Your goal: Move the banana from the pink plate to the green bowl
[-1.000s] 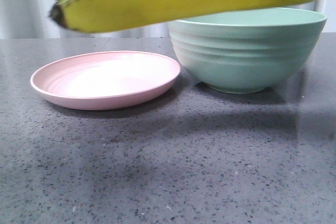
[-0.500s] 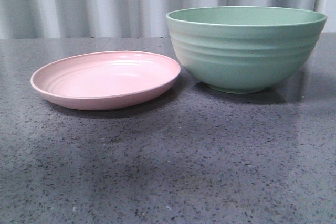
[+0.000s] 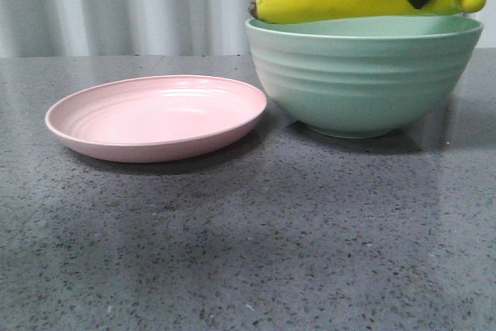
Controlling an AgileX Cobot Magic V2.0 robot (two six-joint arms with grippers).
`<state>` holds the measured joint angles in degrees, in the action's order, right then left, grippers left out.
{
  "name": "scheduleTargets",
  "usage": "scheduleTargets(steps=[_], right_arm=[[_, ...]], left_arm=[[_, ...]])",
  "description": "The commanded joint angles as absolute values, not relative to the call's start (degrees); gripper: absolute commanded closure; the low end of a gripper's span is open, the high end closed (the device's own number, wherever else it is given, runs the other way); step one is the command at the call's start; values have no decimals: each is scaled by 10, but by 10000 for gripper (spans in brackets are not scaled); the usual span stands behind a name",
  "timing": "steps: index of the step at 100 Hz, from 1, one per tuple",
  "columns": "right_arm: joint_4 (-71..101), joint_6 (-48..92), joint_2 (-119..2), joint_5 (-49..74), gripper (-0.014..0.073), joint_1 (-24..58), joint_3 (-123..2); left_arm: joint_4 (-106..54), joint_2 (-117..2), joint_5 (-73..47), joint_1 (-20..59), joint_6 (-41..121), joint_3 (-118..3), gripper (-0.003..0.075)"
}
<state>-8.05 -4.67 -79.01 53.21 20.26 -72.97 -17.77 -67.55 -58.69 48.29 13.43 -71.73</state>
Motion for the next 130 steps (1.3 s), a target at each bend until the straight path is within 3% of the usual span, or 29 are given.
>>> scheduleTargets(steps=[1, 9, 19, 60, 69, 77, 87, 96, 130], right_arm=[[-91, -49, -778, 490, 433, 199, -749], [-91, -49, -779, 487, 310, 199, -749], [-92, -49, -781, 487, 236, 199, -749], [-101, -49, -778, 482, 240, 199, -749], [-101, -49, -767, 482, 316, 199, -749], [-101, -49, -752, 482, 463, 199, -749], [-101, -49, -726, 486, 657, 199, -749], [-101, -49, -699, 475, 673, 199, -739], [-101, -54, -492, 324, 673, 199, -556]], left_arm=[[-194, -663, -557, 487, 124, -736, 226], [-194, -663, -551, 487, 123, -736, 226], [-194, -663, -546, 487, 123, -736, 226], [-194, -663, -544, 487, 121, -736, 239], [-194, -663, -544, 487, 121, -736, 291], [-194, -662, -540, 487, 121, -736, 377], [-194, -659, -530, 487, 117, -736, 563], [-194, -654, -521, 487, 117, -735, 736], [-178, -585, -403, 487, 117, -683, 739]])
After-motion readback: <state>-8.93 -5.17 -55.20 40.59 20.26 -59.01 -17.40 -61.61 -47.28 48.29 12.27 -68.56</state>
